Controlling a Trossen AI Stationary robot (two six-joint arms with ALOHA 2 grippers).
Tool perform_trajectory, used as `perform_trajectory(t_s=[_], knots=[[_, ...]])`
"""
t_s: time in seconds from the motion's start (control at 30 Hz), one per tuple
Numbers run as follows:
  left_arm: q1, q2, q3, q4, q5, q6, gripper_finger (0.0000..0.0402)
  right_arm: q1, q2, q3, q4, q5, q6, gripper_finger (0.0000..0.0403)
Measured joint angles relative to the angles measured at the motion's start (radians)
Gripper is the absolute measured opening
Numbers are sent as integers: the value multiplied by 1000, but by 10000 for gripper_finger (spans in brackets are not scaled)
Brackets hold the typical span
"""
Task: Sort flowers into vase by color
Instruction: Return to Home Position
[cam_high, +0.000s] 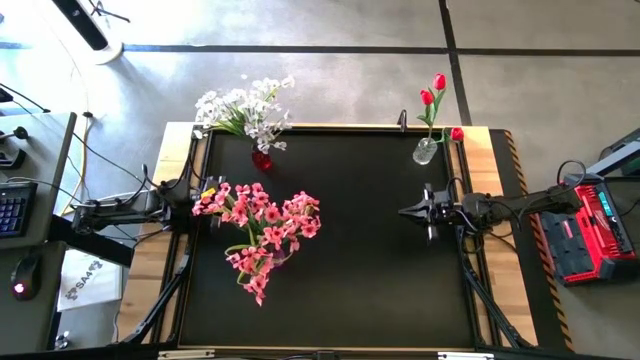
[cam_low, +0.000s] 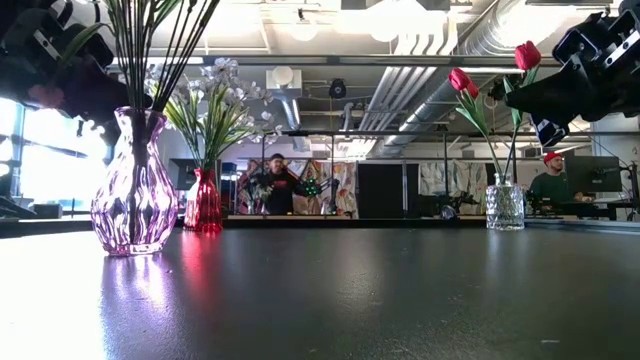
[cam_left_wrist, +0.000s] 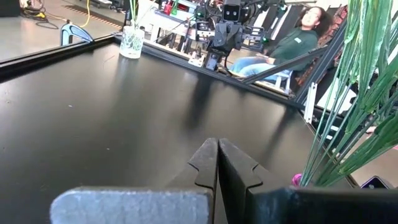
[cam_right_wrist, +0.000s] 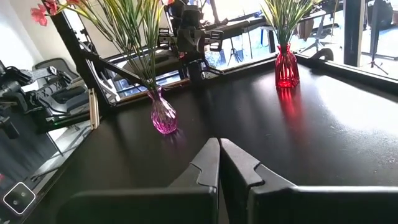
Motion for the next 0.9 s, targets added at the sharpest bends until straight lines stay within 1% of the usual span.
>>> perform_trajectory(t_s=[0.07, 0.13, 0.23, 0.37, 0.6, 0.9], knots=[[0, 0, 0, 0, 0, 0, 0, 0, 0, 0, 0, 0, -2, 0], [0, 0, 0, 0, 0, 0, 0, 0, 0, 0, 0, 0, -52, 0], [0, 0, 0, 0, 0, 0, 0, 0, 0, 1, -8, -2, -79, 0], [0, 0, 0, 0, 0, 0, 0, 0, 0, 2, -12, -33, -130, 0], [0, 0, 0, 0, 0, 0, 0, 0, -14, 3, 93, -131, -357, 0], [0, 0, 0, 0, 0, 0, 0, 0, -128, 2, 10, -150, -378, 0]])
